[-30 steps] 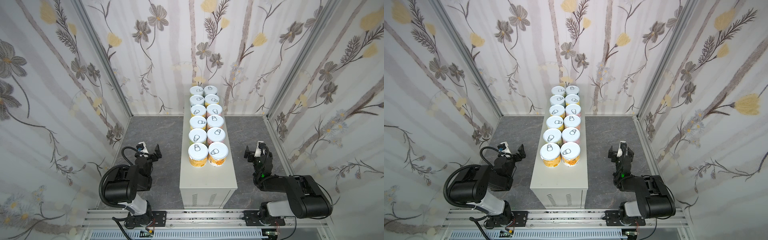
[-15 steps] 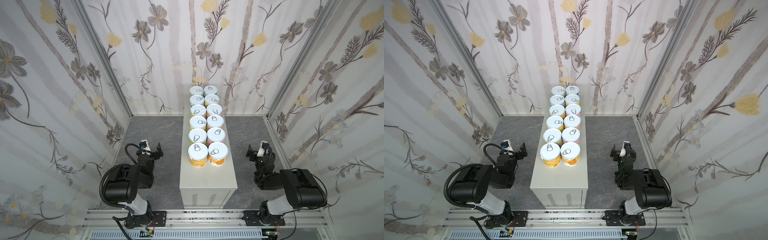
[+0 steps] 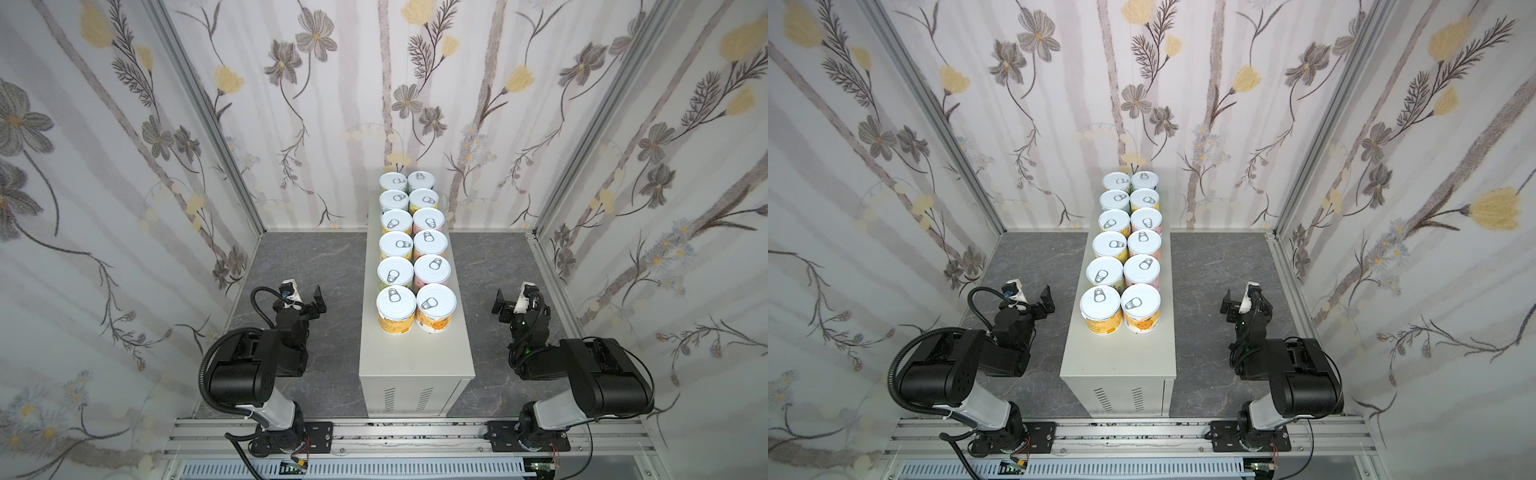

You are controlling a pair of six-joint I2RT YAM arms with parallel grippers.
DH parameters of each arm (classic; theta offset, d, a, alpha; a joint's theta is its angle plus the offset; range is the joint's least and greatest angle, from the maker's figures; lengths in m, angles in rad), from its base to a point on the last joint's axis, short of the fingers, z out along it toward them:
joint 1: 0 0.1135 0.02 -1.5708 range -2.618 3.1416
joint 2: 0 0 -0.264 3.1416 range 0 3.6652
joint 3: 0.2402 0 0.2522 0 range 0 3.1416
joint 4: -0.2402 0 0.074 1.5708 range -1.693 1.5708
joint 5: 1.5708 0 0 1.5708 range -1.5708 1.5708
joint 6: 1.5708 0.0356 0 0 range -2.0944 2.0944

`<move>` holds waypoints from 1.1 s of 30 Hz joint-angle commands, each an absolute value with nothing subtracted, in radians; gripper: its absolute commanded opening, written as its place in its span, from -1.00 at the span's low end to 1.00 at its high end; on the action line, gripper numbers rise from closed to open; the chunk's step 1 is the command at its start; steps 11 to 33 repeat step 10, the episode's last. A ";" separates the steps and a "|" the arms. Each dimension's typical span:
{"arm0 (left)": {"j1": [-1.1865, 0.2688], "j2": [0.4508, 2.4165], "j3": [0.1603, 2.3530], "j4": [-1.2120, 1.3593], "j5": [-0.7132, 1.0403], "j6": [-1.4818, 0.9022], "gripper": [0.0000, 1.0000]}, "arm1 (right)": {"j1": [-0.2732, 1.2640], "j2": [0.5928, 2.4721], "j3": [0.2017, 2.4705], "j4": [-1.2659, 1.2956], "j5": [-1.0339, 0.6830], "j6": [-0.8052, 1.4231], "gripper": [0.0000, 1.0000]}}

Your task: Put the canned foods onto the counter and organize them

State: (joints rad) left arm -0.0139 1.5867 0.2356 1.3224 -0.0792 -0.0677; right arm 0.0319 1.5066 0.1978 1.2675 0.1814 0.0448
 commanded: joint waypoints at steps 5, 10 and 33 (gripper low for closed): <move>-0.018 1.587 0.251 1.317 -0.094 -0.056 1.00 | 0.033 1.508 0.199 1.313 0.170 0.048 0.99; -0.017 1.587 0.243 1.336 -0.094 -0.058 1.00 | 0.032 1.508 0.199 1.313 0.170 0.048 0.99; -0.017 1.587 0.243 1.336 -0.094 -0.058 1.00 | 0.032 1.508 0.199 1.313 0.170 0.048 0.99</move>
